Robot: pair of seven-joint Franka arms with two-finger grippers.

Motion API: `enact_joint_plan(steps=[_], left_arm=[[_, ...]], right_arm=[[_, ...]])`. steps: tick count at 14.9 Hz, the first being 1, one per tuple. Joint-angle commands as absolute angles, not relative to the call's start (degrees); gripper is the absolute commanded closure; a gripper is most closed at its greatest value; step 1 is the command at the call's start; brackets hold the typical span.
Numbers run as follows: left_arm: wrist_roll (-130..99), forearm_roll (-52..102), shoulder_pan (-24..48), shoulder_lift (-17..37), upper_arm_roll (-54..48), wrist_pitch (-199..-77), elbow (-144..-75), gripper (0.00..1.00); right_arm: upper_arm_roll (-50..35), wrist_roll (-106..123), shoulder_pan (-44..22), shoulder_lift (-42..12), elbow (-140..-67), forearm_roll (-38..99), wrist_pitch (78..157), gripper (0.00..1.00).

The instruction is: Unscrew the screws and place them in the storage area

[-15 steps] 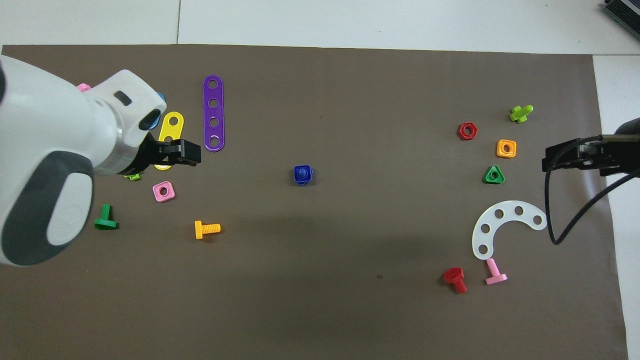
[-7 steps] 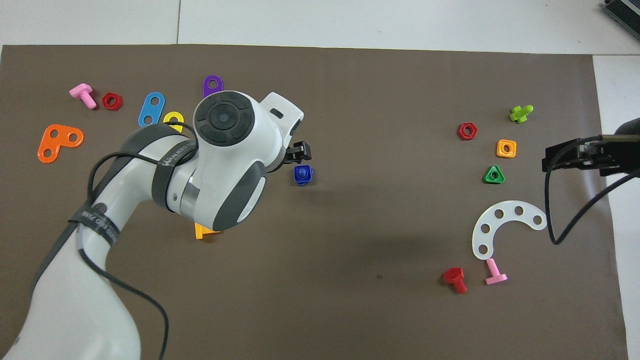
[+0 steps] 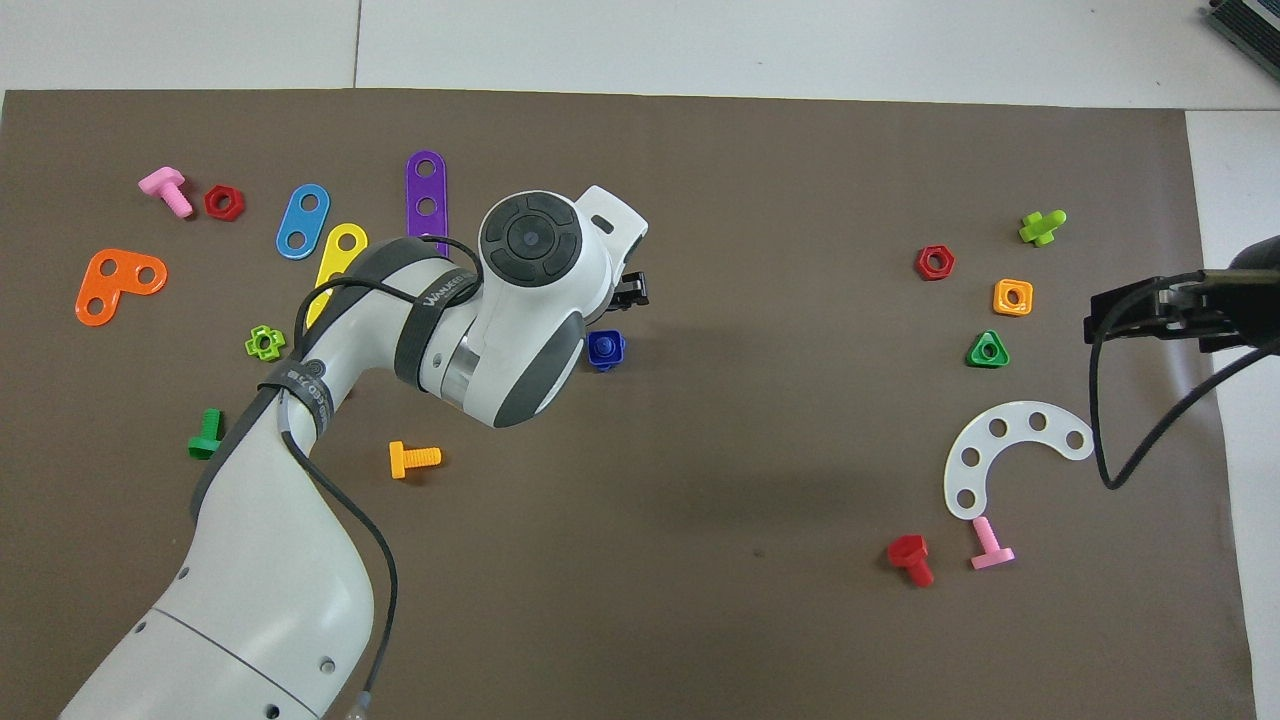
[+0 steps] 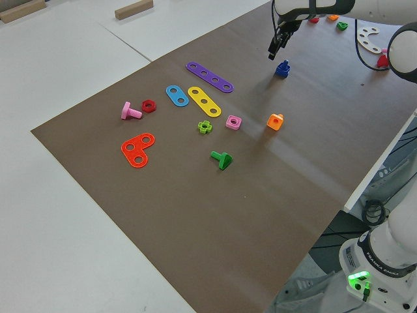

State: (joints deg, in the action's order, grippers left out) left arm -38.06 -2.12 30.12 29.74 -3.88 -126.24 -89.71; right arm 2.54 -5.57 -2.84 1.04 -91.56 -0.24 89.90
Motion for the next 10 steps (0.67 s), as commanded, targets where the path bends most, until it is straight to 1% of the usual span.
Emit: enact_joint_plan(steps=[1,3,10], left_arm=[[-38.3,-4.7,31.8,29.2,-3.1,-128.8,-92.9,0.14],[-37.8,-5.0,32.4,28.7,-3.1,-129.3,-94.7,0.18],[-35.8,-4.9,33.4,28.1,-3.3,-131.0,-97.4,0.25]], right_arm=[[2.1,-6.3,-2.5,1.8,-92.2,0.8,90.0,0.0],[2.1,-6.3,-2.4,1.8,-92.2,0.8,90.0,0.0],[2.1,-6.3,-2.5,1.8,-92.2,0.8,90.0,0.0]])
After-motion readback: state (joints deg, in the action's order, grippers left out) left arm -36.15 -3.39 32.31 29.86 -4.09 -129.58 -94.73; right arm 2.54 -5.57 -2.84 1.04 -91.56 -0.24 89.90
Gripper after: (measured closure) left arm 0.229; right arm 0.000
